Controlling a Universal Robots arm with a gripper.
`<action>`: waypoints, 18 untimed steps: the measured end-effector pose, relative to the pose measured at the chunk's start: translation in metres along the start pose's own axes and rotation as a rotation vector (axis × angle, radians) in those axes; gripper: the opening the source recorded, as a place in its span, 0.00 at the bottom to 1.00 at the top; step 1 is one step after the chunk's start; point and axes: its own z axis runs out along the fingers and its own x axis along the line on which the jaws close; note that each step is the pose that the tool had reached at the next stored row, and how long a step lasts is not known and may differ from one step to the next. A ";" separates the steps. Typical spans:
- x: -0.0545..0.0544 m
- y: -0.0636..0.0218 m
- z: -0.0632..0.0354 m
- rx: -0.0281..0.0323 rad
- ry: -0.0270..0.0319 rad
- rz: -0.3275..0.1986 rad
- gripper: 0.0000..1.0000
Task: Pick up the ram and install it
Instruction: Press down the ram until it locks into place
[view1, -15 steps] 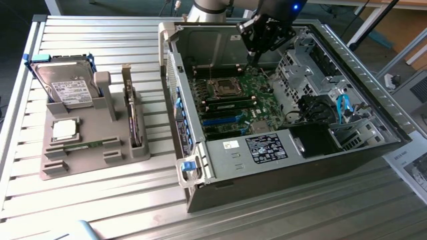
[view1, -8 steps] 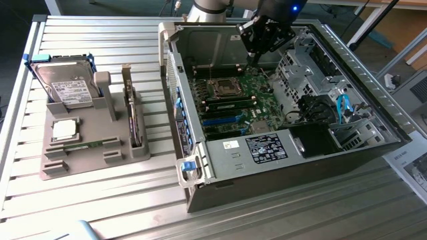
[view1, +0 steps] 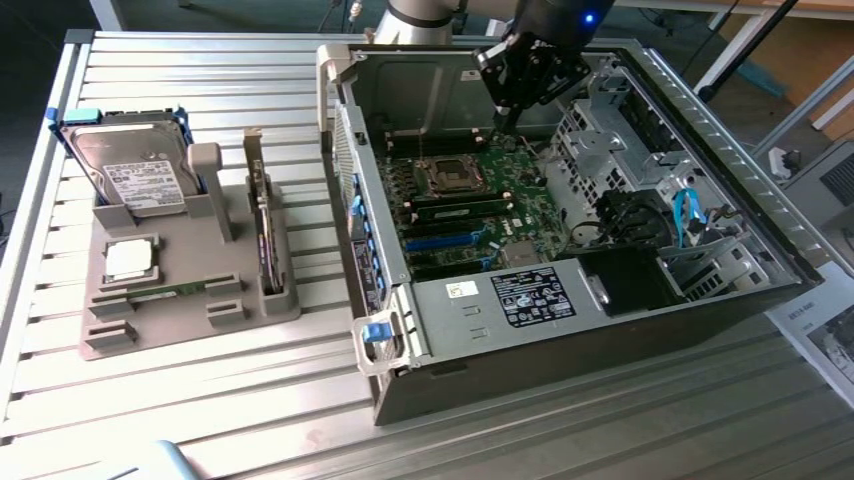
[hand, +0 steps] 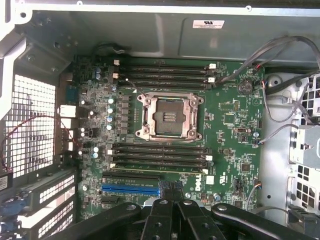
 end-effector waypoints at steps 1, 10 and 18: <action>0.000 0.0000 0.0001 -0.0001 -0.0001 0.000 0.10; 0.000 0.0000 0.0002 0.0006 -0.0167 0.000 0.10; 0.000 0.0000 0.0002 0.0003 -0.0169 0.010 0.10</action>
